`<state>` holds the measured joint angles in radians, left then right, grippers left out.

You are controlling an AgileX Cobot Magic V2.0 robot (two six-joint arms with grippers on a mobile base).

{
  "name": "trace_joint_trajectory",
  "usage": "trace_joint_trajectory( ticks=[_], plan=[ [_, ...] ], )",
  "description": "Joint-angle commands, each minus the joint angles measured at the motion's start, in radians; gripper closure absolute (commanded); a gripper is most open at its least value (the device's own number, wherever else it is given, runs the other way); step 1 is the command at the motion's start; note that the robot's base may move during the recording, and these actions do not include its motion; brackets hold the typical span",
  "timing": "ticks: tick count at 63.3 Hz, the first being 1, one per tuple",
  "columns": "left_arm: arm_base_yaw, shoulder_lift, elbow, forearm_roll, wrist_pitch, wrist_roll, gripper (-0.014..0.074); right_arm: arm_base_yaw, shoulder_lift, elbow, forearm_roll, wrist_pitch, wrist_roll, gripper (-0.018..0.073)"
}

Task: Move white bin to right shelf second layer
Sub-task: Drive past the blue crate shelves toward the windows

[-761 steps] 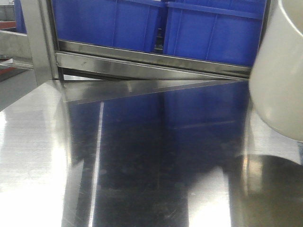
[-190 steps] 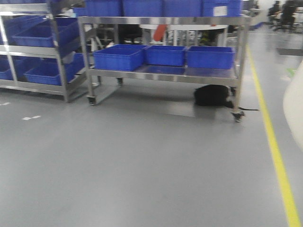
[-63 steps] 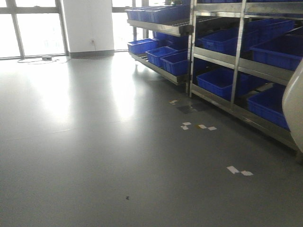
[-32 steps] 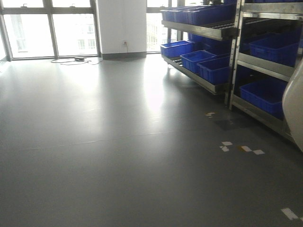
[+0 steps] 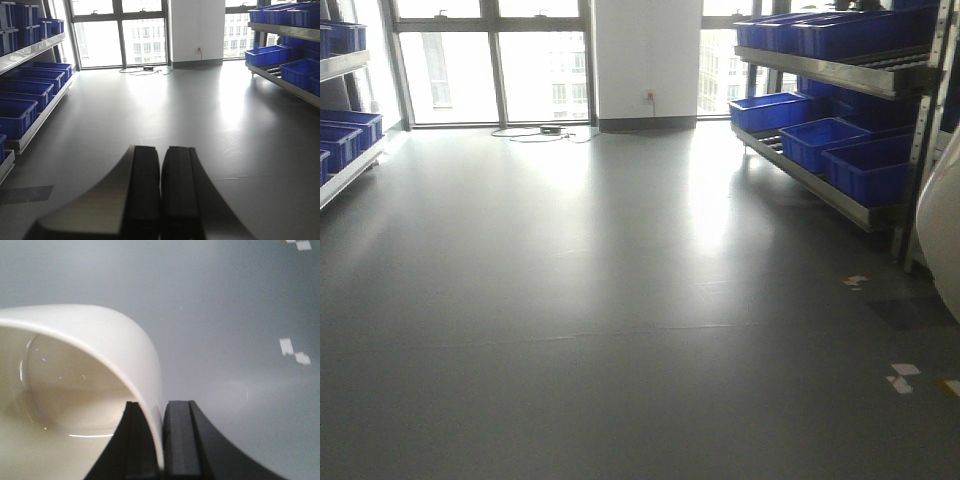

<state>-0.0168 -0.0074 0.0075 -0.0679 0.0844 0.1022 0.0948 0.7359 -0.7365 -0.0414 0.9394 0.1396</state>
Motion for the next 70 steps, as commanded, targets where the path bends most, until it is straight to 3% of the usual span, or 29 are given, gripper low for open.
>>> trace_joint_trajectory(
  ticks=[1,70],
  plan=[
    [-0.004,-0.013,0.037,-0.006,-0.084,-0.003,0.0512,-0.005,-0.003,-0.029,-0.002,-0.068,-0.007,0.0505],
    [-0.004,-0.013,0.037,-0.006,-0.084,-0.003,0.0512,-0.005,-0.003,-0.029,-0.002,-0.068,-0.007,0.0505]
  ],
)
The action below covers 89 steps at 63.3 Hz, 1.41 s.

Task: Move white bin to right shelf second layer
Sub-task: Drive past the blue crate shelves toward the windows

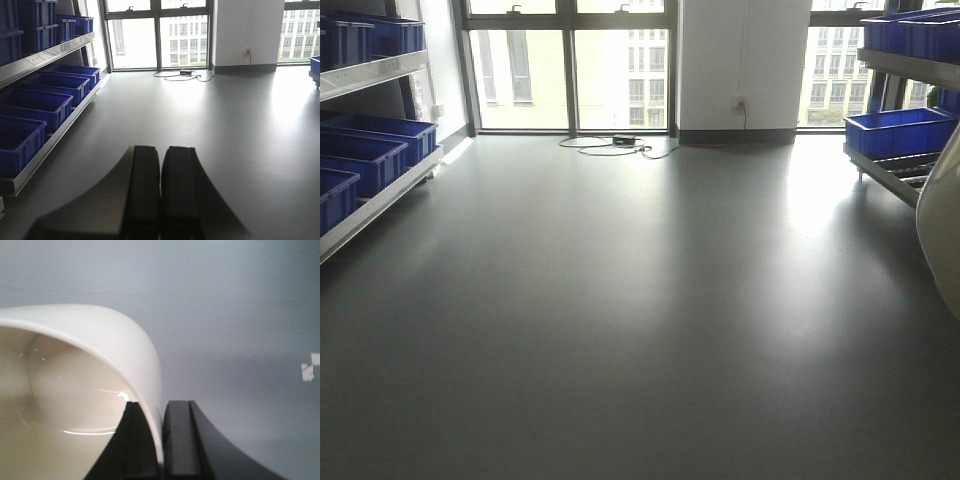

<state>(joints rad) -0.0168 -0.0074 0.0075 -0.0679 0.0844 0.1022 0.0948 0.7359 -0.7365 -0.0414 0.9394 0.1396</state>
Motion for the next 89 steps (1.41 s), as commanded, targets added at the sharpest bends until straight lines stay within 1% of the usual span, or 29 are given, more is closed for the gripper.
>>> trace_joint_trajectory(
  ticks=[1,89],
  plan=[
    [-0.004,-0.013,0.037,-0.006,-0.084,-0.003,0.0512,-0.005,-0.003,-0.029,-0.002,-0.068,-0.007,0.0505],
    [-0.004,-0.013,0.037,-0.006,-0.084,-0.003,0.0512,-0.005,-0.003,-0.029,-0.002,-0.068,-0.007,0.0505]
  ],
)
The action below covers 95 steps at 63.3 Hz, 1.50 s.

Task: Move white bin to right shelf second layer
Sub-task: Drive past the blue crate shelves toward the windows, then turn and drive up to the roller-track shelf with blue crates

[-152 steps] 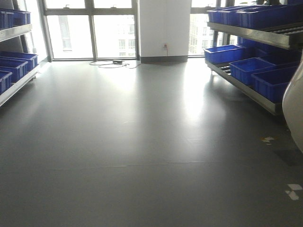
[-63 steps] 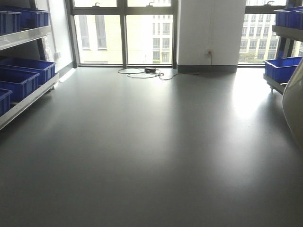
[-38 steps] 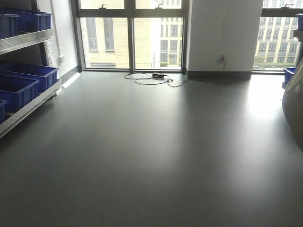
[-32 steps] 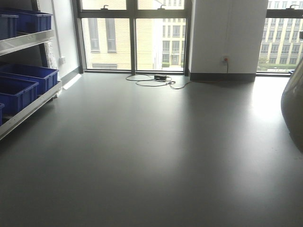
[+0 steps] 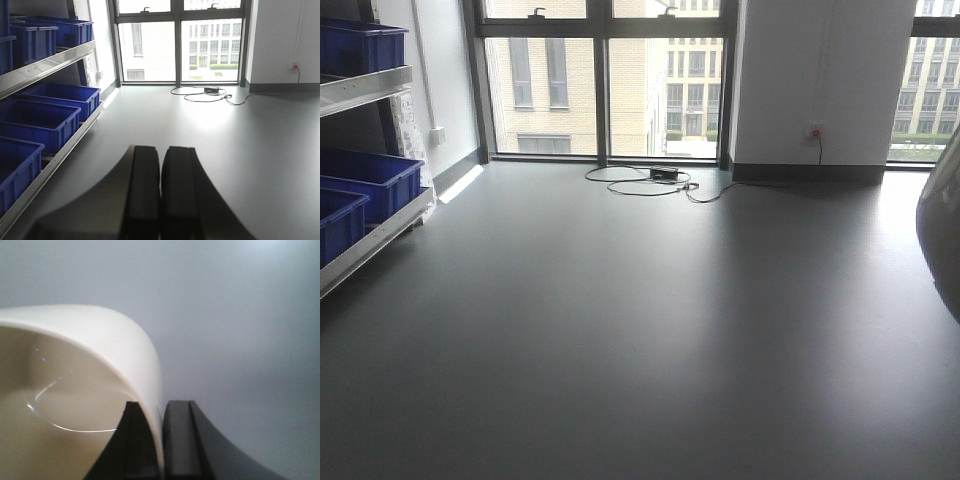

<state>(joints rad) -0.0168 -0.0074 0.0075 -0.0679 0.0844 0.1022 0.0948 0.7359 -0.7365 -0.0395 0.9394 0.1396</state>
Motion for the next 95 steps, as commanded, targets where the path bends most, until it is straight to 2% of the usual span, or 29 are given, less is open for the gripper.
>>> trace_joint_trajectory(
  ticks=[1,95],
  plan=[
    [-0.004,-0.013,0.037,-0.006,-0.084,-0.003,0.0512,-0.005,-0.003,-0.029,-0.004,-0.068,-0.007,0.0505],
    [-0.004,-0.013,0.037,-0.006,-0.084,-0.003,0.0512,-0.005,-0.003,-0.029,-0.004,-0.068,-0.007,0.0505]
  ],
)
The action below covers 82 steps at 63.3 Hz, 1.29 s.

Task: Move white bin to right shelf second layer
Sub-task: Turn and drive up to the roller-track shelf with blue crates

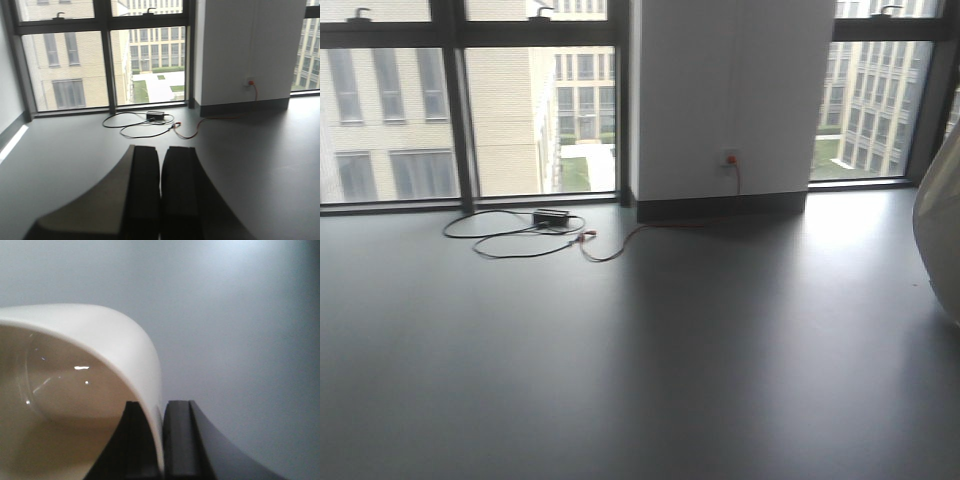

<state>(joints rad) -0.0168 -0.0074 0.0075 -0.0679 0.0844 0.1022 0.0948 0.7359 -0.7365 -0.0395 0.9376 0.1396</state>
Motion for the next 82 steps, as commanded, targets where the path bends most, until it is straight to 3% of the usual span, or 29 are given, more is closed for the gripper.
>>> trace_joint_trajectory(
  ticks=[1,82],
  plan=[
    [-0.004,-0.013,0.037,-0.006,-0.084,-0.003,0.0512,-0.005,-0.003,-0.029,-0.004,-0.066,-0.007,0.0505],
    [-0.004,-0.013,0.037,-0.006,-0.084,-0.003,0.0512,-0.005,-0.003,-0.029,-0.004,-0.066,-0.007,0.0505]
  ],
)
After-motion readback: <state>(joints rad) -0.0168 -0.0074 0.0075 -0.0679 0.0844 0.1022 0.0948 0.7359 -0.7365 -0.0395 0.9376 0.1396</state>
